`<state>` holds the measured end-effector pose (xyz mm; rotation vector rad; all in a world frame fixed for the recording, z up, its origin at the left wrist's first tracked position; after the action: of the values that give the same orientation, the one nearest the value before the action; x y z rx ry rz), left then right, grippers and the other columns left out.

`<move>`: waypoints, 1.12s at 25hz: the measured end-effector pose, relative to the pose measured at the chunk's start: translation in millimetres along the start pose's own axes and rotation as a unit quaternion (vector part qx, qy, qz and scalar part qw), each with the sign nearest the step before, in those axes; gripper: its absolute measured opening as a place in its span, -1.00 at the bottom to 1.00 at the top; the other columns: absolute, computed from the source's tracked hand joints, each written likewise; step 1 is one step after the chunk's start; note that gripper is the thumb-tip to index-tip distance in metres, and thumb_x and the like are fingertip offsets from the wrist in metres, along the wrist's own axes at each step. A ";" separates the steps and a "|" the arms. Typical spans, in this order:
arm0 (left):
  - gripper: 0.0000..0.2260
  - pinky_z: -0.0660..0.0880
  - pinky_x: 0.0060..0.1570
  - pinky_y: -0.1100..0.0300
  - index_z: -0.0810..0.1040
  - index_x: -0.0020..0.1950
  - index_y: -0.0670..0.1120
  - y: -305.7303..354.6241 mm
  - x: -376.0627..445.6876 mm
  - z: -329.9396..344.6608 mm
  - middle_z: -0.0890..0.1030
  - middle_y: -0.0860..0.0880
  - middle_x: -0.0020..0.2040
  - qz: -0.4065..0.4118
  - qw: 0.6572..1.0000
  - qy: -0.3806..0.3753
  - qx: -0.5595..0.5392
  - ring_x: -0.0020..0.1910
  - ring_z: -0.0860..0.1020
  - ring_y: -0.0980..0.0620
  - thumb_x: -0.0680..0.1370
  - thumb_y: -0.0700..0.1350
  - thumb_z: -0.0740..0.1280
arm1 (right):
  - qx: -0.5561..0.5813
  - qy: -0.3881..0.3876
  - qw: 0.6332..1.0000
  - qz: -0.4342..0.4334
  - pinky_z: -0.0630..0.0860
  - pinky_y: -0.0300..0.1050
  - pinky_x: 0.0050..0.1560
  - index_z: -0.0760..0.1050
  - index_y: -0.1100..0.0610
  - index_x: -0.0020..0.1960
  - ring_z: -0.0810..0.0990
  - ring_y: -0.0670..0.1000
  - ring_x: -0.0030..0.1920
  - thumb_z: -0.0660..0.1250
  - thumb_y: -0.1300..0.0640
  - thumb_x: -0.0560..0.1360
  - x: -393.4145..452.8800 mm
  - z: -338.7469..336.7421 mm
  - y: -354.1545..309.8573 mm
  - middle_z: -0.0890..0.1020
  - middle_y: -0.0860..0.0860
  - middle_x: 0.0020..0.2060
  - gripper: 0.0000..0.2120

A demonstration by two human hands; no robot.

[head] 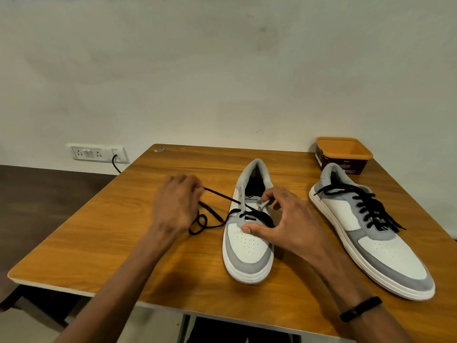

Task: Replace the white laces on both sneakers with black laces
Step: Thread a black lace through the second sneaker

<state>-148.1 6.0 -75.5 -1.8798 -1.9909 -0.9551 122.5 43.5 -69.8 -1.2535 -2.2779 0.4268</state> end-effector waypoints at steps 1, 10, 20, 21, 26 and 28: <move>-0.83 0.46 0.03 0.03 0.59 0.09 -0.02 -20.3 1.2 -3.0 0.61 -0.02 0.03 -0.046 0.999 0.001 0.024 0.07 0.46 -0.03 0.68 0.03 0.26 | 0.001 0.004 1.000 -0.002 0.57 -0.10 0.12 0.38 -0.23 0.26 0.50 -0.14 0.17 0.43 -0.59 0.23 -0.7 0.4 0.3 0.47 -0.29 0.18 -0.24; -0.71 0.43 0.34 -0.01 0.57 0.37 0.06 -4.0 -29.5 8.8 0.48 -0.04 0.37 -0.029 0.998 -0.050 -0.039 0.41 0.35 -0.05 0.67 0.08 0.31 | 0.001 0.013 1.000 0.001 0.52 -0.17 0.07 0.36 -0.23 0.29 0.50 -0.15 0.14 0.43 -0.58 0.23 -1.8 4.4 -1.2 0.47 -0.28 0.20 -0.23; -0.73 0.46 0.22 -0.08 0.63 0.14 0.02 6.3 -19.8 1.5 0.63 0.01 0.14 0.085 0.995 -0.028 0.047 0.22 0.49 -0.04 0.69 0.08 0.17 | 0.000 0.006 1.000 0.009 0.60 -0.08 0.11 0.36 -0.24 0.28 0.51 -0.14 0.14 0.41 -0.61 0.20 -1.3 4.0 -0.9 0.46 -0.29 0.19 -0.21; -0.72 0.46 0.22 -0.09 0.62 0.14 0.03 -2.8 -21.1 -1.5 0.63 0.01 0.13 0.072 0.995 -0.022 0.066 0.20 0.49 -0.05 0.70 0.08 0.14 | -0.002 0.007 1.000 0.007 0.60 -0.08 0.11 0.37 -0.25 0.28 0.51 -0.14 0.14 0.40 -0.62 0.19 -0.7 4.0 -0.6 0.47 -0.28 0.20 -0.20; -0.79 0.45 0.16 -0.02 0.57 0.18 0.02 -2.3 -30.5 2.8 0.59 0.02 0.14 0.012 0.999 -0.006 0.045 0.17 0.47 -0.02 0.70 0.04 0.19 | 0.003 0.004 1.000 0.003 0.57 -0.12 0.09 0.39 -0.23 0.29 0.51 -0.14 0.16 0.43 -0.59 0.22 -0.3 3.9 -0.1 0.49 -0.27 0.22 -0.22; -0.86 0.45 0.10 0.07 0.53 0.20 0.04 16.6 -37.7 3.1 0.54 0.05 0.15 0.006 0.999 0.003 -0.031 0.14 0.45 0.05 0.65 0.00 0.31 | 0.005 0.008 1.000 0.004 0.53 -0.17 0.06 0.38 -0.23 0.30 0.50 -0.15 0.15 0.45 -0.57 0.23 -1.9 4.6 -0.2 0.48 -0.28 0.21 -0.23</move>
<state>-126.1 -23.0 -95.0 -1.9172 -1.9657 -1.0296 120.6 41.7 -74.0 -1.2576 -2.2546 0.4283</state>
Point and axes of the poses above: each hand's wrist, its own x-axis towards the middle knuckle, its own z-axis out of the palm, y = z × x, the point moved 2 cm from there along x, towards the middle knuckle
